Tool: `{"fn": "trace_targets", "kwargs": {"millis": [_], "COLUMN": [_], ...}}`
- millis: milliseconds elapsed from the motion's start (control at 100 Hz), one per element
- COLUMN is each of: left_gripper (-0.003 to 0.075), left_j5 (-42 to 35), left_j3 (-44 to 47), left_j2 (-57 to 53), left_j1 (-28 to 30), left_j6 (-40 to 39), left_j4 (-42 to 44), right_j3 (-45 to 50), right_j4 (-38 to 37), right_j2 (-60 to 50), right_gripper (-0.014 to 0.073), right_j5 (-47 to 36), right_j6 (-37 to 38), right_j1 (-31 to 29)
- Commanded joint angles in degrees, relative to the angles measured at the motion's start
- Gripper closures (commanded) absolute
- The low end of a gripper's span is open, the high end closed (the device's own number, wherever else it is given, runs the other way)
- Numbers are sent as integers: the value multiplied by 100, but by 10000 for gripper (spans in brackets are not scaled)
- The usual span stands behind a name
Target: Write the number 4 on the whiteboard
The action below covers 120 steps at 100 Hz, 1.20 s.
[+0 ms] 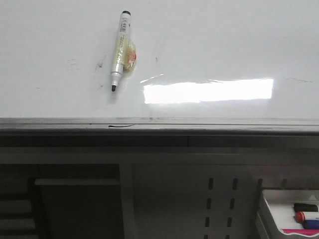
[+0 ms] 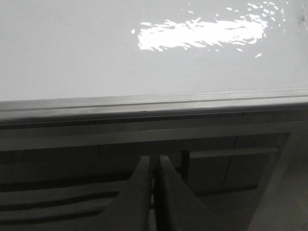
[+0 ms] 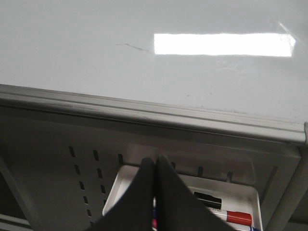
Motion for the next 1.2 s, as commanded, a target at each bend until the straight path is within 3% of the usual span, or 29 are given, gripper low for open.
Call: {"fn": "trace_targets", "kwargs": {"millis": [0, 870, 1040, 1110, 1190], "left_gripper": [741, 741, 741, 741, 741], "left_j5": [-278, -278, -558, -959, -1489], "left_j3": [201, 201, 201, 201, 201], "left_j2": [-139, -139, -139, -139, -139], "left_j1": [1, 1, 1, 1, 1], "left_j6": [-63, -63, -63, -63, -159], "left_j4": [-3, -3, 445, -69, -1679], "right_j3": [101, 101, 101, 101, 101], "right_j4": [-85, -85, 206, 699, 1066], "right_j2": [-85, -85, -85, -85, -85], "right_gripper": [658, 658, 658, 658, 658], "right_j5": [-407, -421, -1397, -1997, -2237], "right_j6": [15, 15, 39, 39, 39], "right_j1": [-43, -43, -43, -43, -43]}}
